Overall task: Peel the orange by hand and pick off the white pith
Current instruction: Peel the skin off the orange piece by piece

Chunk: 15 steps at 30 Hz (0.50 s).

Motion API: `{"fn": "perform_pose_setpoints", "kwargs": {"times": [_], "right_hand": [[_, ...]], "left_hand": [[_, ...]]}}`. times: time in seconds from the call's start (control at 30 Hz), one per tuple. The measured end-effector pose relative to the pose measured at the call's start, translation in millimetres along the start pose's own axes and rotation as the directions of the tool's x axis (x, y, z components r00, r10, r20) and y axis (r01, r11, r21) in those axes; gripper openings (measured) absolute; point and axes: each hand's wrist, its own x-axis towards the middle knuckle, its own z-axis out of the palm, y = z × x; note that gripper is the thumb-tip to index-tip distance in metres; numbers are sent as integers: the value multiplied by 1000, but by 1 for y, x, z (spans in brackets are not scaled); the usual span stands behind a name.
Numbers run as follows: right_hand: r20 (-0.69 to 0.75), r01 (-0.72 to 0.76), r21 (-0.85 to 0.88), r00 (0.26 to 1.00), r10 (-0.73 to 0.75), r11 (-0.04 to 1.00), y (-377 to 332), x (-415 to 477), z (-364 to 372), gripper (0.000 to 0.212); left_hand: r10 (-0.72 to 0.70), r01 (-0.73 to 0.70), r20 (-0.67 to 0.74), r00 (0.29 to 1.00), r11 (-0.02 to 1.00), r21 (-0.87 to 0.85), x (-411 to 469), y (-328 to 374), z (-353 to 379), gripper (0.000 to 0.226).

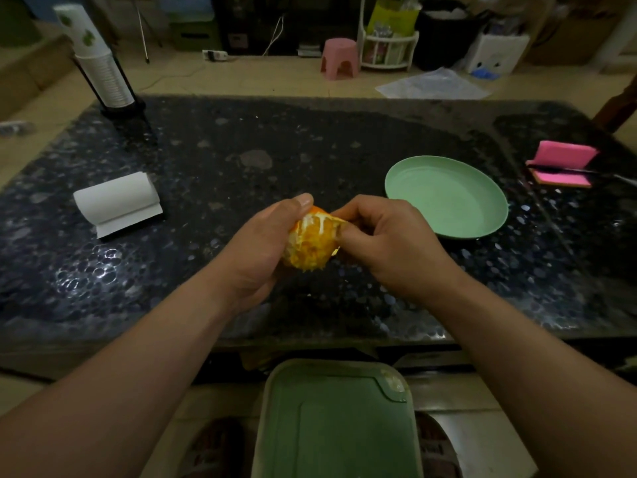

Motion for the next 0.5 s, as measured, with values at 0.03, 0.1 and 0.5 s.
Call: {"fn": "perform_pose_setpoints", "kwargs": {"times": [0.03,0.1,0.5], "right_hand": [[11,-16,5,1000,15,1000,1,0,0,9],[20,-28,-27,999,29,999,2,0,0,10],[18,10,39,1000,-10,999,0,3,2,12]], "left_hand": [[0,0,-7,1000,1000,-12,0,0,1,25],[5,-6,-27,1000,1000,-28,1,1,4,25],[20,-21,-13,1000,997,-69,1,2,1,24]]}}
